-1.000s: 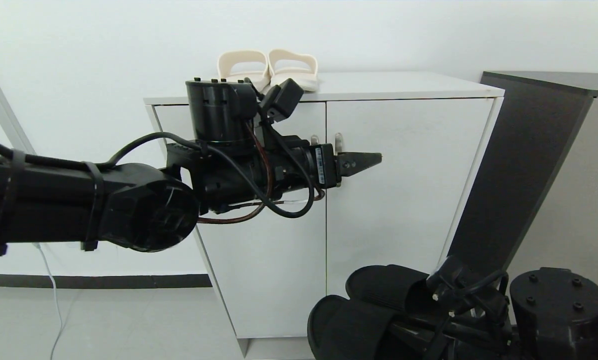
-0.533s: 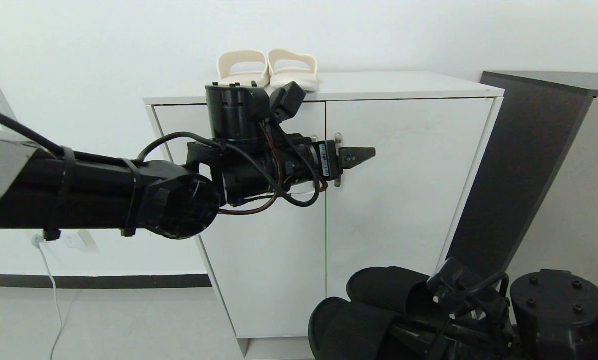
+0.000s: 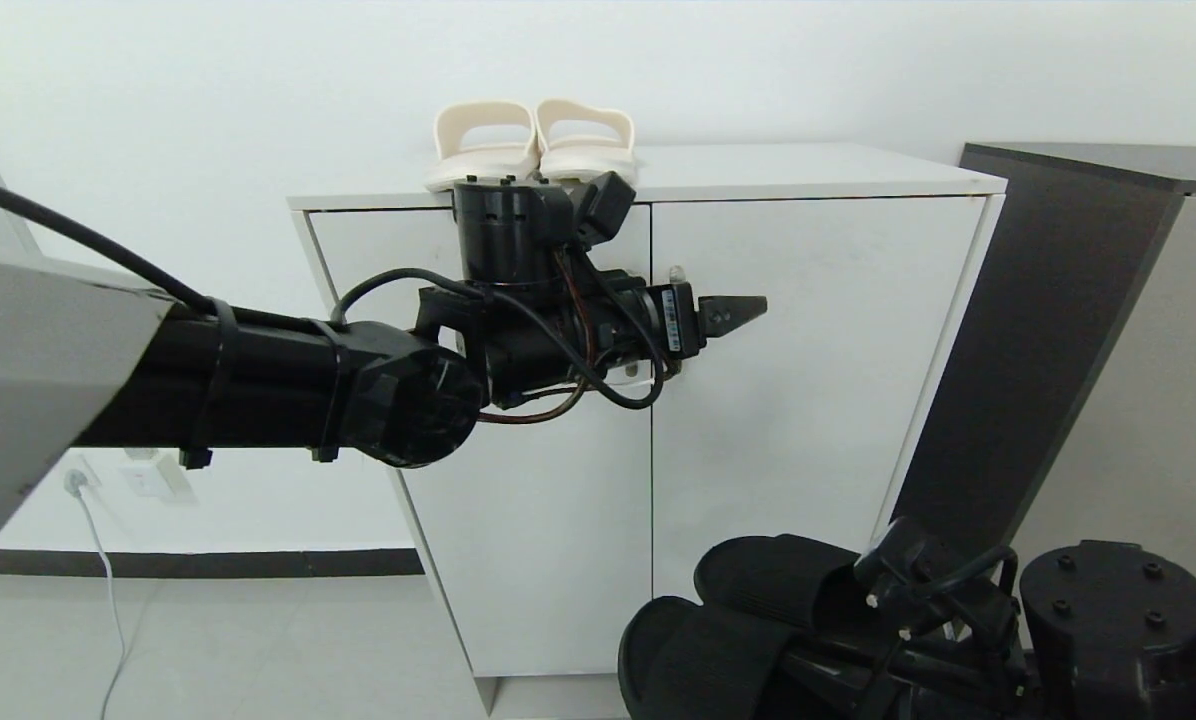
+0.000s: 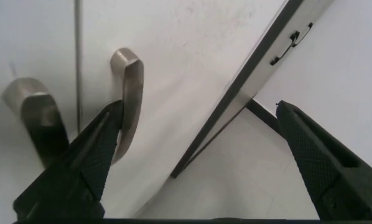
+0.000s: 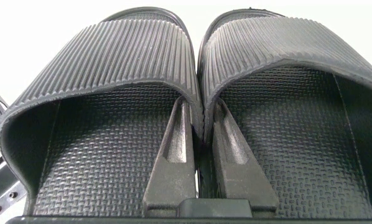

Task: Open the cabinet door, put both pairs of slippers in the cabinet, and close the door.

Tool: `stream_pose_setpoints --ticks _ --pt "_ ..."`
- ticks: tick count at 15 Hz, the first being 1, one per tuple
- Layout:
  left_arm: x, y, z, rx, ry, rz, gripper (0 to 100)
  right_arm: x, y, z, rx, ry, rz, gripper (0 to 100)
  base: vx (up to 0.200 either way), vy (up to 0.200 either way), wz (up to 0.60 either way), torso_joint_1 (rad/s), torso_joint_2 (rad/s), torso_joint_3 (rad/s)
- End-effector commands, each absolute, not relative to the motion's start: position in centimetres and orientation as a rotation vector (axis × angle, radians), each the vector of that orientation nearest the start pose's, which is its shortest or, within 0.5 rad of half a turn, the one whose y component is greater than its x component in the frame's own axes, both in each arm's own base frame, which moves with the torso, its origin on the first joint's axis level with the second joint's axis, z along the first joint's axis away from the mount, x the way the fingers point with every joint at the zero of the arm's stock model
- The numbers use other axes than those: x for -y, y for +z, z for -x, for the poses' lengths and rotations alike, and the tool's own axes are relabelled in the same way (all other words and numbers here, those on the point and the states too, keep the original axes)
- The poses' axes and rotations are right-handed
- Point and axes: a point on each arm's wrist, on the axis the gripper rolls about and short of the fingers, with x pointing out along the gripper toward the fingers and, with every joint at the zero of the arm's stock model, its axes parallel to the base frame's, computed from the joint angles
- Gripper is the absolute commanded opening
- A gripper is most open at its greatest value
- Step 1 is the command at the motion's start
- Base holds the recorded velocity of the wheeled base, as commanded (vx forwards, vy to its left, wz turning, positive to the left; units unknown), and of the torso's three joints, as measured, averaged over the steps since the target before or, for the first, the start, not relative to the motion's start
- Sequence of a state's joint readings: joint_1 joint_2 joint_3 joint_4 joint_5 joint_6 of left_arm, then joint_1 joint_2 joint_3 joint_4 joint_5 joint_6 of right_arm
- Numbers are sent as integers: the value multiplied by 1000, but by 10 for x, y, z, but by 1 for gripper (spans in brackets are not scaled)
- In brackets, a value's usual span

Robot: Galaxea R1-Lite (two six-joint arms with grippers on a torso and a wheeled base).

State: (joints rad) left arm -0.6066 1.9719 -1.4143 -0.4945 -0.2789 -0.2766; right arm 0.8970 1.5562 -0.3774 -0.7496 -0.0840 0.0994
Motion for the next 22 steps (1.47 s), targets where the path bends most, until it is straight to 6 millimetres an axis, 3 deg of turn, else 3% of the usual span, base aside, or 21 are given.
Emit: stream_pose_setpoints --ticks 1,2,8,17,19,22 --pt "239 235 -335 -201 -868 248 100 -175 124 -142 -429 779 116 0 0 0 0 0 0 0" --pt "239 233 -335 -208 -865 253 0 -175 124 -142 -430 780 116 0 0 0 0 0 0 0" --pt "226 243 -316 -210 -866 259 0 -174 122 -142 -438 781 120 0 0 0 0 0 0 0" --pt "205 253 -250 -196 -938 273 0 -164 119 -124 -457 939 139 0 0 0 0 0 0 0" --pt "201 254 -248 -192 -931 275 0 -162 118 -122 -451 962 157 0 0 0 0 0 0 0" --pt "191 250 -262 -204 -898 284 0 -162 118 -122 -452 965 158 0 0 0 0 0 0 0"
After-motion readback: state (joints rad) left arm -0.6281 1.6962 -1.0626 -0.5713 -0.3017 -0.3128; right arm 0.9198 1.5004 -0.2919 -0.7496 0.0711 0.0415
